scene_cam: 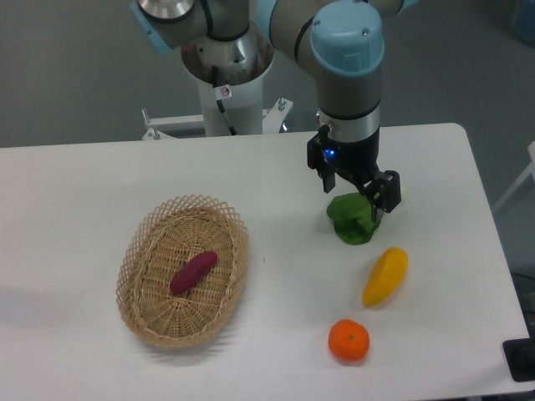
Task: Pick up the sweet potato from the basket
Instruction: 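Move the gripper from beside the bok choy over the wicker basket, then lower the gripper into the basket and close on the purple sweet potato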
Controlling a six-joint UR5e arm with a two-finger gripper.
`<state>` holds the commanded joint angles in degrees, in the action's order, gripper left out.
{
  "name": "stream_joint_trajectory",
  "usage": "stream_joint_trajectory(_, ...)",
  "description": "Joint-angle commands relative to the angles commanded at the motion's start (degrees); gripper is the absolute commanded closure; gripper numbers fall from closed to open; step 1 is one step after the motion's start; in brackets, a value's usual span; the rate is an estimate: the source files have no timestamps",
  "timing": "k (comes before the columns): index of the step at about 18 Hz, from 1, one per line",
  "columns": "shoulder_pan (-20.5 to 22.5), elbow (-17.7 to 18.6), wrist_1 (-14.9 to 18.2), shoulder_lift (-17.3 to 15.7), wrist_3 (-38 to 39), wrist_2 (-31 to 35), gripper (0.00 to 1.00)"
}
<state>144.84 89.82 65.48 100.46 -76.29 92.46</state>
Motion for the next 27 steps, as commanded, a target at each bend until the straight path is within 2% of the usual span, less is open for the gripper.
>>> stream_joint_trajectory(6, -0.52, -0.09, 0.52, -0.18, 2.18, -0.61, 0.00)
stream_joint_trajectory(8, -2.71, 0.52, 0.27, -0.26, 5.26, -2.10, 0.00)
stream_joint_trajectory(11, -4.30, 1.93, -0.88, -0.26, 15.16, -4.48, 0.00)
stream_joint_trajectory(13, -6.84, 1.93, -1.14, 0.09, 21.77, -4.75, 0.00)
stream_joint_trajectory(17, -11.24, 2.28, -1.14, 1.23, 28.72, -4.92, 0.00)
stream_joint_trajectory(22, -14.94, 7.20, -2.10, 3.60, 29.44, -4.92, 0.00)
stream_joint_trajectory(27, -17.05, 8.61, -5.53, 7.81, 28.39, -5.89, 0.00)
